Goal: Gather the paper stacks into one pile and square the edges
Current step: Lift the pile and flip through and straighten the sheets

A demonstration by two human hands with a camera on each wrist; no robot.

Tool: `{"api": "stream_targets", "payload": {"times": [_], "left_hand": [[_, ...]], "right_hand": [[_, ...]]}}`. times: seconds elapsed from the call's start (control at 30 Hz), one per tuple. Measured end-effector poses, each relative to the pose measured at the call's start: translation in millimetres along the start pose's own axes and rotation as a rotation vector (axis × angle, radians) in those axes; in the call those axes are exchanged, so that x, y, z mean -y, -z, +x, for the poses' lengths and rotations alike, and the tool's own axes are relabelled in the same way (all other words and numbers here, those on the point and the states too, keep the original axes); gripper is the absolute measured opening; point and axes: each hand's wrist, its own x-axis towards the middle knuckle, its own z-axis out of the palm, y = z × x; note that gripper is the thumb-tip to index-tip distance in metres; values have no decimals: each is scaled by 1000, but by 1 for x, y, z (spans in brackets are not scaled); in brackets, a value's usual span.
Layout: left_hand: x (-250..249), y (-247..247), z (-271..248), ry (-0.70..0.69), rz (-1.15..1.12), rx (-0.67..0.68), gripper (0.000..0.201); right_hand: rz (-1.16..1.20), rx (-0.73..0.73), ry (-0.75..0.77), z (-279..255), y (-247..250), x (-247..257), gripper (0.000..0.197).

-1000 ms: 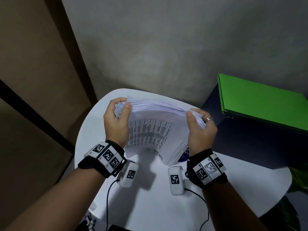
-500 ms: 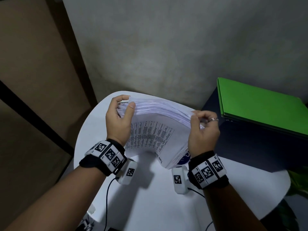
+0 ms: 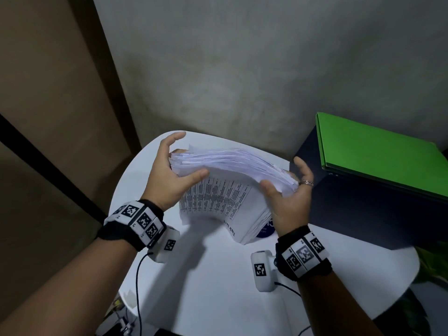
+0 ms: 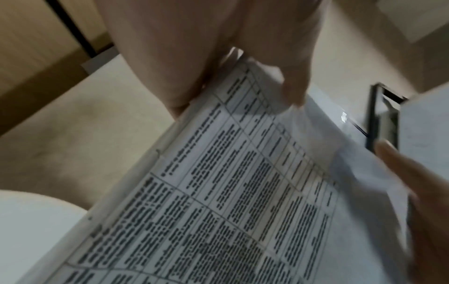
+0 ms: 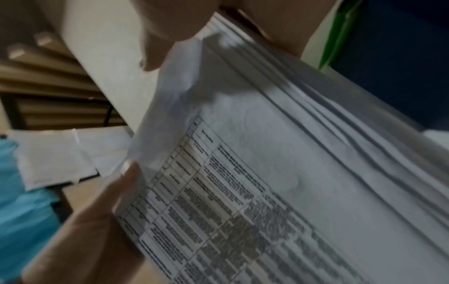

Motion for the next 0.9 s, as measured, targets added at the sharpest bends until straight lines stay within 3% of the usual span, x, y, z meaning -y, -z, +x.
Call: {"api": "stream_targets", "payload": {"times": [0.07,0.1,0.17,0.27,0.33,0.43,0.53,0.57,0.77,0.83,0.9], "left_hand": [[0,1,4,37,29,-36,55],[1,1,7,54,13,-40,40],[2,1,10,99,-42,-34,28],[-1,0,11,110,-77,-20,32],[-8,0,8,90,-96,-19,33],[-5,0,-3,87,-121,16,44],[8,1,-14,187,-145,96,87],[9,1,-14,179,-141,106,94],[8,-1,-10,104,-146,86,88],[11,1,-11,109,-152,66,87],[10,2,-12,127,-139,53,78]], "right_hand": [[36,64,-37,3,3,-9,95],[28,94,-44,4,5,-11,95],[-16,111,-57,7,7,-13,71],[-95,46,2,14,9,-10,17],[-64,20,55,15,10,-5,11],[-34,31,72,9,14,-4,23],[10,43,9,-1,19,-8,52],[49,25,12,0,17,-7,52],[34,-199,61,4,-2,3,9],[49,-167,72,4,1,2,15],[143,-13,74,4,8,-2,45]]}}
